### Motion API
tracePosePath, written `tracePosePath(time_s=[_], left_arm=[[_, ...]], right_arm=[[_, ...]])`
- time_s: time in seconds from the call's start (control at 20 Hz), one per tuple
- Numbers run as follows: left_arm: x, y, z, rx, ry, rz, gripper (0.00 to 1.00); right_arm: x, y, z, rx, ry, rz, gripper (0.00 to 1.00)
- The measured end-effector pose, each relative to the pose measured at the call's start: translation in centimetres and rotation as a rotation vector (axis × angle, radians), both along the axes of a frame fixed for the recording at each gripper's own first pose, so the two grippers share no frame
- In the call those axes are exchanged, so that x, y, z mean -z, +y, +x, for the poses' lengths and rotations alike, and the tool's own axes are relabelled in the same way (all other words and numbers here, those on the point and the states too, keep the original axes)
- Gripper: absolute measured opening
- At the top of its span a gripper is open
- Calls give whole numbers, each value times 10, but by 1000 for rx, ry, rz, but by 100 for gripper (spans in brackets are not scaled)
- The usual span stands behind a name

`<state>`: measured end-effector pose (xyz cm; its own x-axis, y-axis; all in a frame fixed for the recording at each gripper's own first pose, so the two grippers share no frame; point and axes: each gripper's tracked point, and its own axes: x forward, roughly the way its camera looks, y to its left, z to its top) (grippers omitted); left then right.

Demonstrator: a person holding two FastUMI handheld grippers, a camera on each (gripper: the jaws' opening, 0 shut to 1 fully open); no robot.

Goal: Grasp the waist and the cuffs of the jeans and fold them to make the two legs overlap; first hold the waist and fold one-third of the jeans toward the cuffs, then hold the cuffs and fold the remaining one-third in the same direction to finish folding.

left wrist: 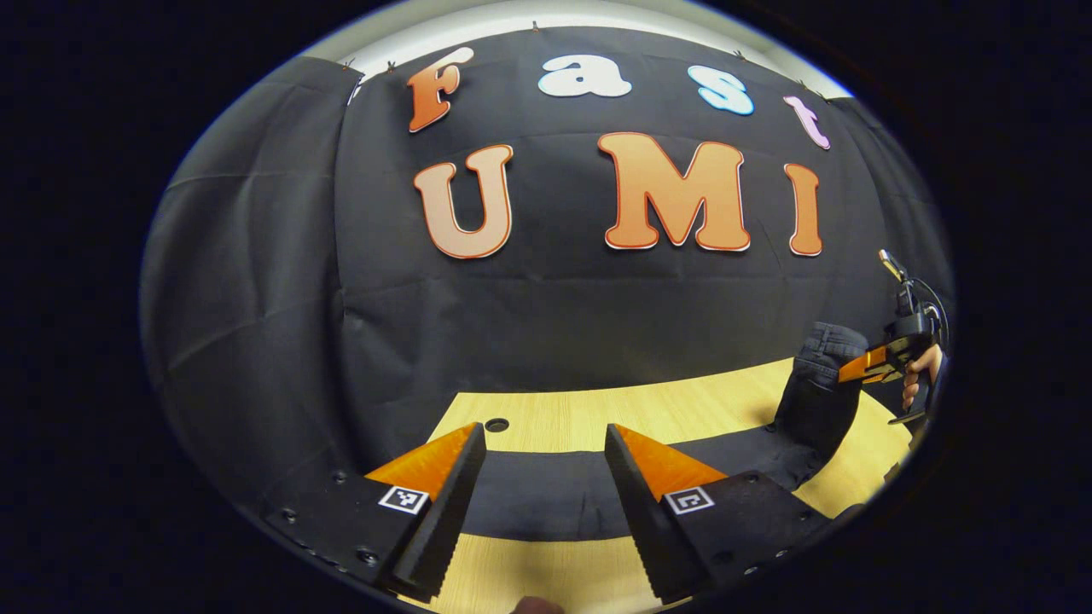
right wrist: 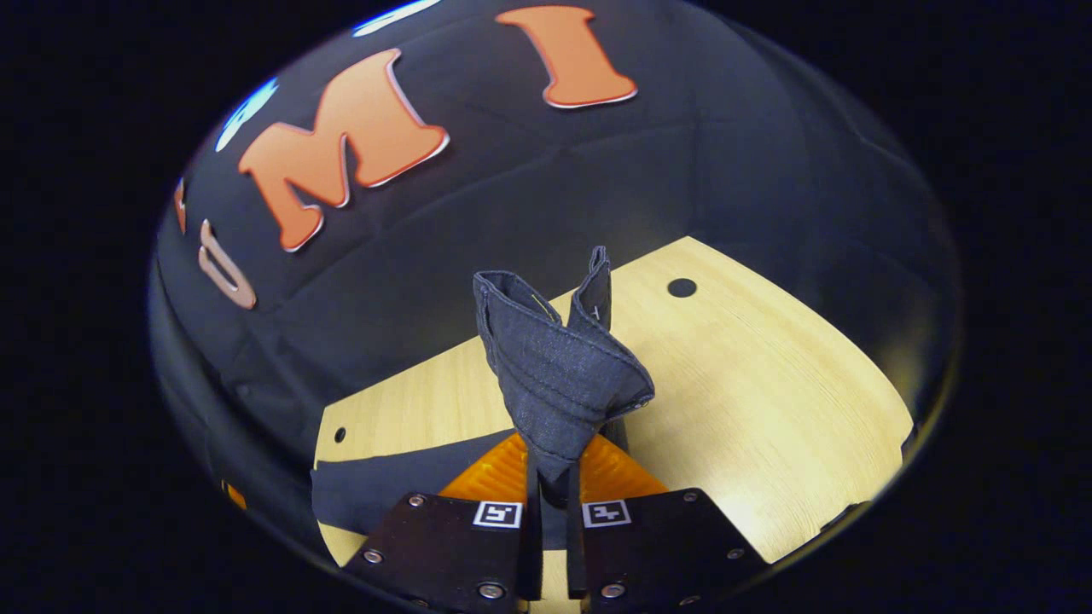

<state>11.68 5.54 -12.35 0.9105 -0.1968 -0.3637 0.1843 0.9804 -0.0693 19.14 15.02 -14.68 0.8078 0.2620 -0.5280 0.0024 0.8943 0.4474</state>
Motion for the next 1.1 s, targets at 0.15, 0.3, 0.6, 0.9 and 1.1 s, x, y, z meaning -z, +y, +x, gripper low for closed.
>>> tracePosePath(time_s=[0.15,0.3,0.6,0.9,1.1], left_arm=[[3,15,-1,-27,7,0,85],[8,29,-2,-62,18,0,85],[29,62,-13,-135,70,-15,85],[55,85,-11,-175,129,-21,85],[74,99,-13,-202,177,-18,85]], right_arm=[[-2,27,-9,-71,0,-9,11],[4,40,-12,-133,23,-39,11],[10,46,-16,-230,46,-85,12],[16,43,-25,-272,128,-191,12],[24,37,-25,-324,129,-295,15]])
